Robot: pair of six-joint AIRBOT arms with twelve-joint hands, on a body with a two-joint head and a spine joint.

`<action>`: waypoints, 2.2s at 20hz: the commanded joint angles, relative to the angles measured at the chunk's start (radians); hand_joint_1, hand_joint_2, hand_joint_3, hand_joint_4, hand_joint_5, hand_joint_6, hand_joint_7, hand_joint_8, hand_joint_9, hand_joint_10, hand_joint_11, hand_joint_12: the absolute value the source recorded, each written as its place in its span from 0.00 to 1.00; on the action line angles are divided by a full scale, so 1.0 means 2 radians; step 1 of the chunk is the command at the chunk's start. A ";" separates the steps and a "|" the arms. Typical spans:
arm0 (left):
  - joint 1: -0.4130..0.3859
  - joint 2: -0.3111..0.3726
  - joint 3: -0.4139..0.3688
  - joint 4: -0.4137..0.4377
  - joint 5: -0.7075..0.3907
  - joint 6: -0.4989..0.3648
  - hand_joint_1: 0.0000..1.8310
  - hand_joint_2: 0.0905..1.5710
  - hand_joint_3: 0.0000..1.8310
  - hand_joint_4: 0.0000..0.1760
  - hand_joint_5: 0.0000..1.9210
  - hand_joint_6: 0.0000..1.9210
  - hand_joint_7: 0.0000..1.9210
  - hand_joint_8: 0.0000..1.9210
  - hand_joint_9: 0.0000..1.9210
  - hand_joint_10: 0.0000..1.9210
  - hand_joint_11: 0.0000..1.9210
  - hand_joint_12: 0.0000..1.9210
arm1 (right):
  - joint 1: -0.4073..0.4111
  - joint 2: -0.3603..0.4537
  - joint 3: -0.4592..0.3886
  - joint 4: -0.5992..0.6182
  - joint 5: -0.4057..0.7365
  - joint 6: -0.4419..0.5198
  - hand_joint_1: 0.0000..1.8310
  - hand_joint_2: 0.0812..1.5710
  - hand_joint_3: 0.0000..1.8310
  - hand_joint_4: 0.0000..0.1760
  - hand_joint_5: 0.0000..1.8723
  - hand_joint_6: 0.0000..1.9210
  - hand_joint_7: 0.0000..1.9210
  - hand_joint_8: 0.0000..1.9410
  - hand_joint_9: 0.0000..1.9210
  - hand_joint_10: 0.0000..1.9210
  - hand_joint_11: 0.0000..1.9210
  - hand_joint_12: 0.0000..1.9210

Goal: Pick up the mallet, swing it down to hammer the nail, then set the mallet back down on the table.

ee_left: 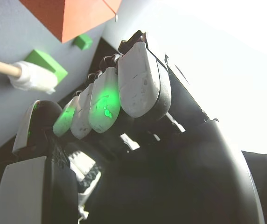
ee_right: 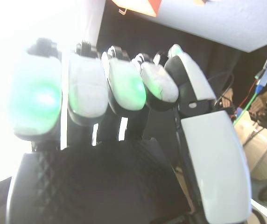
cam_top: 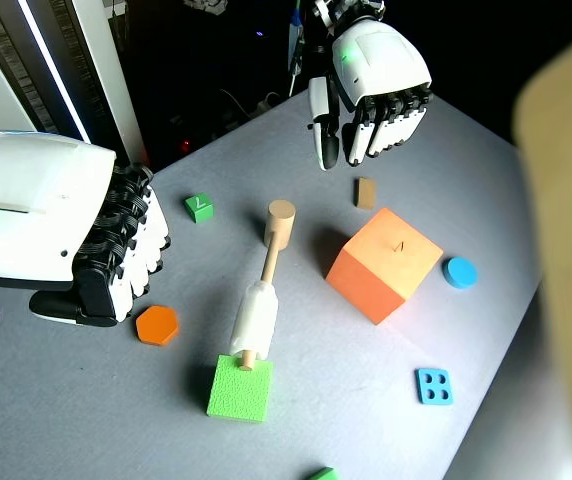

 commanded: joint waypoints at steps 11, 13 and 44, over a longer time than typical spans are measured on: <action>-0.002 0.003 0.012 0.046 -0.046 -0.042 0.00 0.74 0.01 0.00 0.00 0.00 0.00 0.00 0.00 0.00 0.00 0.00 | -0.004 -0.011 -0.010 0.126 0.028 -0.136 0.61 0.58 0.00 0.00 0.00 0.00 0.00 0.00 0.00 0.00 0.00 0.00; -0.002 0.005 0.021 0.088 -0.029 -0.086 0.00 0.75 0.01 0.00 0.00 0.00 0.00 0.00 0.00 0.00 0.00 0.00 | -0.007 -0.015 -0.010 0.126 0.028 -0.148 0.66 0.57 0.00 0.00 0.00 0.00 0.00 0.00 0.00 0.00 0.00 0.00; 0.138 -0.042 0.172 0.380 -0.076 -0.419 0.00 0.77 0.01 0.00 0.00 0.00 0.00 0.00 0.00 0.00 0.00 0.00 | 0.127 -0.201 0.115 -0.061 -0.318 0.084 0.73 0.59 0.00 0.00 0.00 0.00 0.00 0.00 0.00 0.00 0.01 0.01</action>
